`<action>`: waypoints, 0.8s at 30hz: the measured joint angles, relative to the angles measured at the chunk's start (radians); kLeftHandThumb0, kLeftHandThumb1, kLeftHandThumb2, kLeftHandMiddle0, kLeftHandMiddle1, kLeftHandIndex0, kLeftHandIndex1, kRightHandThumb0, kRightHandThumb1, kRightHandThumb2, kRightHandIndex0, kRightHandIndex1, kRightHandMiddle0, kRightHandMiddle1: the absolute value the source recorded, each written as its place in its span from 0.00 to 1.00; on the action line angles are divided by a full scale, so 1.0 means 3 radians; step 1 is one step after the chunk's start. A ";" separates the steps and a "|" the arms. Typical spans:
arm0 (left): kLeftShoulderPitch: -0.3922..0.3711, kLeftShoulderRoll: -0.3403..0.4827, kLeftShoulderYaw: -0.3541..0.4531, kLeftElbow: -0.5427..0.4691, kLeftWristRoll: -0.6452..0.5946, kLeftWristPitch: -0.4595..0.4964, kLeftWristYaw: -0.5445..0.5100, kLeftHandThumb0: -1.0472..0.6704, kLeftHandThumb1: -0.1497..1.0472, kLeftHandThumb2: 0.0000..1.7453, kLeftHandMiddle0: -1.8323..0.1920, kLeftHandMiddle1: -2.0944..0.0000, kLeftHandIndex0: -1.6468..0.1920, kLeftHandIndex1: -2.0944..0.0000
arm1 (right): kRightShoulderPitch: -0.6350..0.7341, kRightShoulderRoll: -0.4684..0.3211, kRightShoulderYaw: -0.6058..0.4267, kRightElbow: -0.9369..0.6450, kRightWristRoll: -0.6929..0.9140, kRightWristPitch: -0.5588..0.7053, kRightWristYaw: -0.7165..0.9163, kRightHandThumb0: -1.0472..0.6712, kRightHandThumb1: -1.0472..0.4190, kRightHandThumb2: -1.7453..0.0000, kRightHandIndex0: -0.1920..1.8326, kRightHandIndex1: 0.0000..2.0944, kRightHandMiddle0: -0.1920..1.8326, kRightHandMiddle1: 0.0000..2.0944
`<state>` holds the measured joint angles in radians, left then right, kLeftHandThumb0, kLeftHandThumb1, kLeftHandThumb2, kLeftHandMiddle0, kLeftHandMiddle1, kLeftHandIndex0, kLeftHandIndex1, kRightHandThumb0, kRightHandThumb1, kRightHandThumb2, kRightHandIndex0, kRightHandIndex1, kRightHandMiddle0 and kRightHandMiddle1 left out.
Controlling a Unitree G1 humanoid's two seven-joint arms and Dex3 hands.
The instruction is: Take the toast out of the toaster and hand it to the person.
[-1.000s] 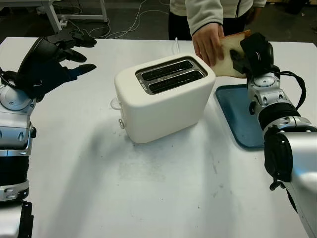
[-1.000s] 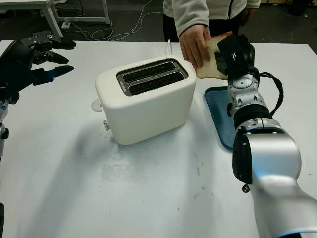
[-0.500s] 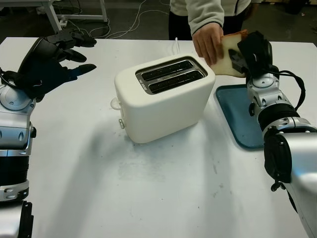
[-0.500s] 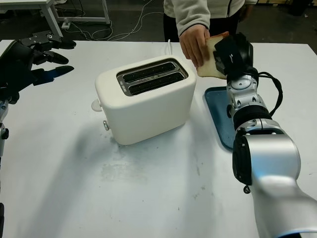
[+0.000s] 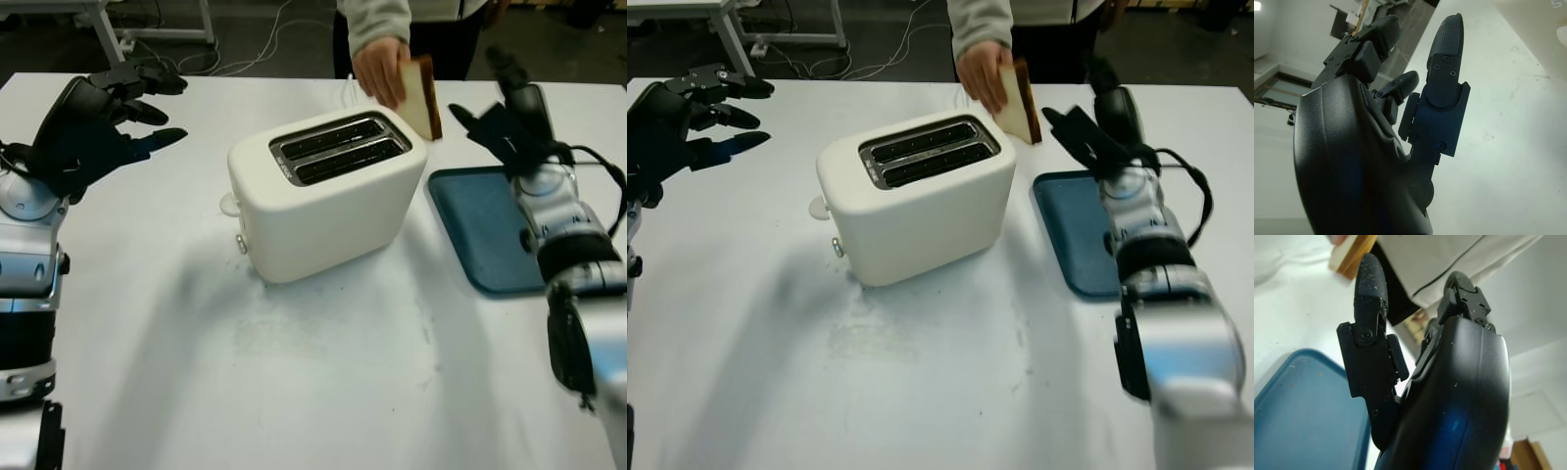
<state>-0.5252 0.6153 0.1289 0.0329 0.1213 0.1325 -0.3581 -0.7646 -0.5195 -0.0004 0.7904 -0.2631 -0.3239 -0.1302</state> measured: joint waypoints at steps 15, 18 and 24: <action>0.1083 -0.0771 0.0436 -0.1233 -0.0291 0.0059 0.0550 0.33 0.89 0.14 0.90 0.59 0.79 0.79 | 0.2466 0.0456 -0.0087 -0.4006 0.0335 0.0961 0.0506 0.28 0.09 0.63 0.11 0.01 0.11 0.00; 0.1487 -0.1051 0.0460 -0.1552 -0.0292 0.0038 0.0751 0.33 0.89 0.16 0.90 0.59 0.80 0.80 | 0.2829 0.0653 0.0024 -0.4384 0.0281 0.1061 0.0514 0.30 0.09 0.61 0.11 0.01 0.11 0.00; 0.1878 -0.1405 0.0393 -0.1423 -0.0246 -0.0628 0.1053 0.30 0.89 0.24 0.89 0.59 0.79 0.80 | 0.3045 0.0993 0.0089 -0.4265 0.0177 0.1291 0.0427 0.36 0.09 0.61 0.12 0.01 0.11 0.00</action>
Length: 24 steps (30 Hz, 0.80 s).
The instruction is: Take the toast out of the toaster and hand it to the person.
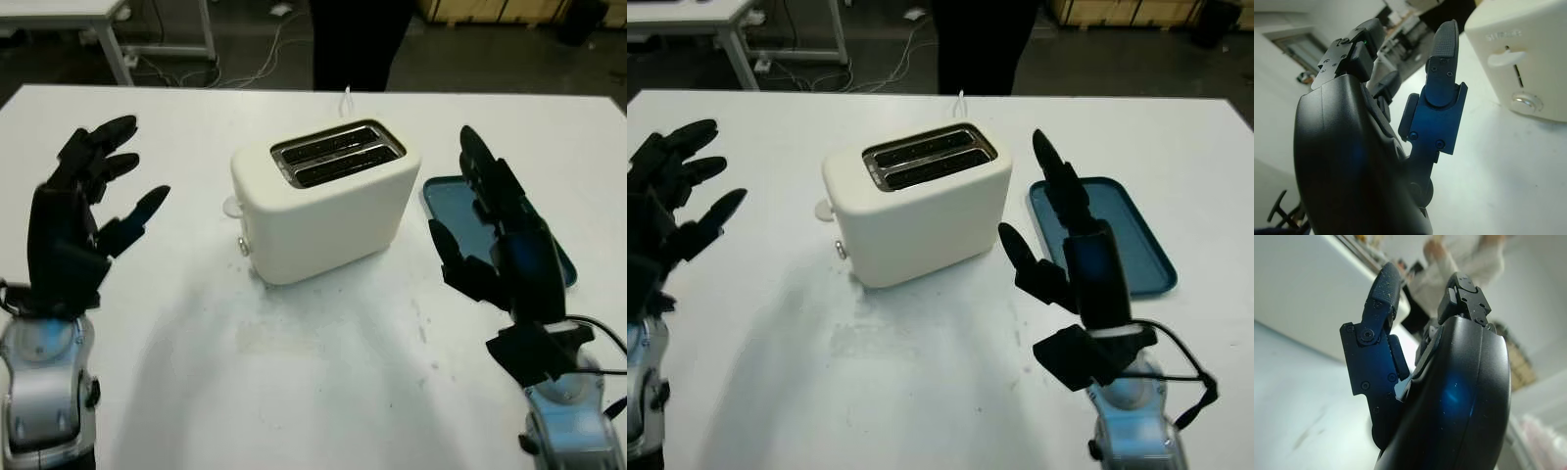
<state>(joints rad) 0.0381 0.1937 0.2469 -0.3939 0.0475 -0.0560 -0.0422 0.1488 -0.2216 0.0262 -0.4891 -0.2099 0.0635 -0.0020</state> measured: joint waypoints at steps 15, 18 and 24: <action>0.0238 -0.0373 -0.0600 0.1368 0.0338 -0.1440 0.0158 0.18 0.89 0.49 0.91 0.54 0.88 0.66 | 0.0052 0.0540 0.0170 0.0893 0.0124 0.0128 -0.0076 0.30 0.09 0.59 0.12 0.01 0.09 0.00; 0.0218 -0.0344 -0.0627 0.1458 0.0407 -0.1426 0.0197 0.18 0.89 0.47 0.91 0.55 0.89 0.65 | 0.0046 0.0557 0.0172 0.0910 0.0127 0.0155 -0.0076 0.30 0.09 0.59 0.11 0.00 0.09 0.00; 0.0085 -0.0401 -0.0643 0.1773 0.0085 -0.1465 0.0121 0.17 0.89 0.47 0.91 0.58 0.90 0.66 | 0.0032 0.0590 0.0175 0.0912 0.0123 0.0216 -0.0077 0.31 0.09 0.59 0.11 0.00 0.09 0.00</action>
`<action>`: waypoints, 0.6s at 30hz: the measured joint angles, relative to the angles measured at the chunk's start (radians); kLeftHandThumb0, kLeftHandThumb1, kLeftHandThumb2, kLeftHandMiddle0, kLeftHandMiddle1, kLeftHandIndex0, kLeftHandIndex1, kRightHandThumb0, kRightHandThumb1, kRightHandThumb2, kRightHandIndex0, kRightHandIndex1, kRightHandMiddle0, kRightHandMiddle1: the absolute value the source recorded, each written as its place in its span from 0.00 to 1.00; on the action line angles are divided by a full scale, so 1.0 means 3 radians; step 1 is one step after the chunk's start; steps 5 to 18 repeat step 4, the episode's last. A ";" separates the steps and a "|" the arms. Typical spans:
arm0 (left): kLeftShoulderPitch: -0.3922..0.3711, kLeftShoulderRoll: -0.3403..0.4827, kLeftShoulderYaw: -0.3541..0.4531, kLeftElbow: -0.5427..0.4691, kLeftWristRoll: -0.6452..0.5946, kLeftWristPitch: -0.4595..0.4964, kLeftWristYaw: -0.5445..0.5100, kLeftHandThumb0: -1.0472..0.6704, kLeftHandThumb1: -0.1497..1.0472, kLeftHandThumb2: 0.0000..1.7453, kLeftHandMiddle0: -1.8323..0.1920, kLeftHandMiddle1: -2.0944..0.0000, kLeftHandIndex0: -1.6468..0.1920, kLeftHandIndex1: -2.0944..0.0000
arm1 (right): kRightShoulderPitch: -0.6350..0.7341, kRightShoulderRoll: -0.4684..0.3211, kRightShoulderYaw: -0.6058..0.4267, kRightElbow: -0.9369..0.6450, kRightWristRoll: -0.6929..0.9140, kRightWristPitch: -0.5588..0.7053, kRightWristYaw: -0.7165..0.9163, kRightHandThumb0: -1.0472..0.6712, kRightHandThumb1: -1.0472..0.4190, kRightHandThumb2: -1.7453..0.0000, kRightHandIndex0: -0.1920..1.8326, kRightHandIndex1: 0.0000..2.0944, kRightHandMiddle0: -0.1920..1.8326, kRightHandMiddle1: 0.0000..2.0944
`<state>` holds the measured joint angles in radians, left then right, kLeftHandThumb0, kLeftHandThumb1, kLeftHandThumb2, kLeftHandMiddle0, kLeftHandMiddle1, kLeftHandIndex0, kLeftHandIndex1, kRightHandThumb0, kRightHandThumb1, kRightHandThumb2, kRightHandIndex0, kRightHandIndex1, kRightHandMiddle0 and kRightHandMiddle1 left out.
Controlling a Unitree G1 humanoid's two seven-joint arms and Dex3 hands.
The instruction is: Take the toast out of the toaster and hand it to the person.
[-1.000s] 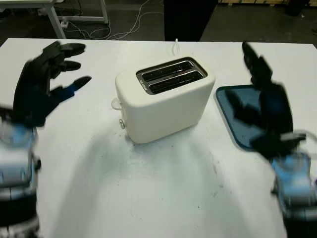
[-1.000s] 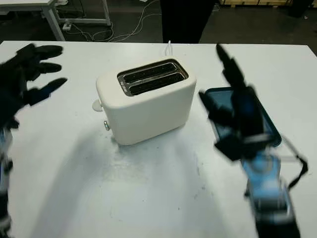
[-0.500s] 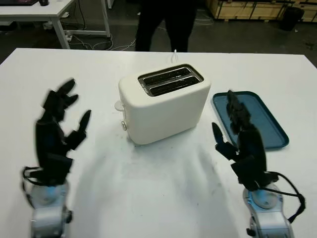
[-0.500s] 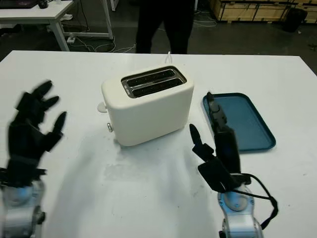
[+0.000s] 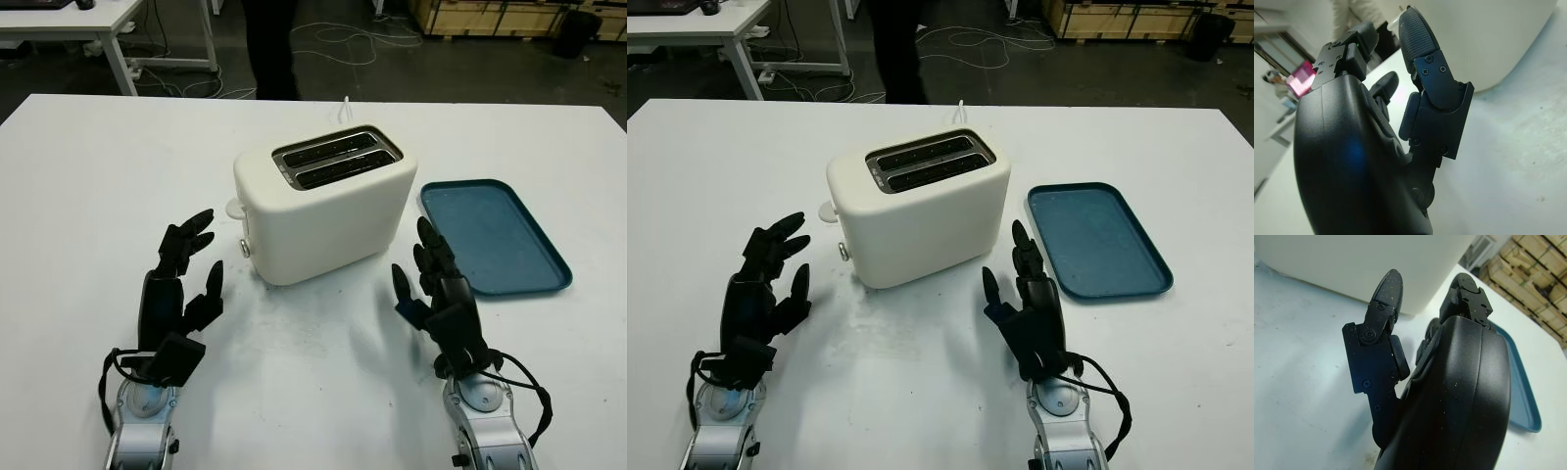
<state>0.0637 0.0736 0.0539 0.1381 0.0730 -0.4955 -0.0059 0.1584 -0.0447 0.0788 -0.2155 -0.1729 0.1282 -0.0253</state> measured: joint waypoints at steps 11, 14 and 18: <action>-0.0041 -0.0033 0.0000 0.0070 -0.0004 -0.0063 0.0009 0.18 0.89 0.48 0.91 0.58 0.90 0.66 | -0.0004 0.0005 -0.0002 -0.0001 0.0000 0.0006 0.0000 0.29 0.09 0.59 0.11 0.00 0.09 0.00; -0.0041 -0.0033 0.0000 0.0070 -0.0004 -0.0063 0.0009 0.18 0.89 0.48 0.91 0.58 0.90 0.66 | -0.0004 0.0005 -0.0002 -0.0001 0.0000 0.0006 0.0000 0.29 0.09 0.59 0.11 0.00 0.09 0.00; -0.0041 -0.0033 0.0000 0.0070 -0.0004 -0.0063 0.0009 0.18 0.89 0.48 0.91 0.58 0.90 0.66 | -0.0004 0.0005 -0.0002 -0.0001 0.0000 0.0006 0.0000 0.29 0.09 0.59 0.11 0.00 0.09 0.00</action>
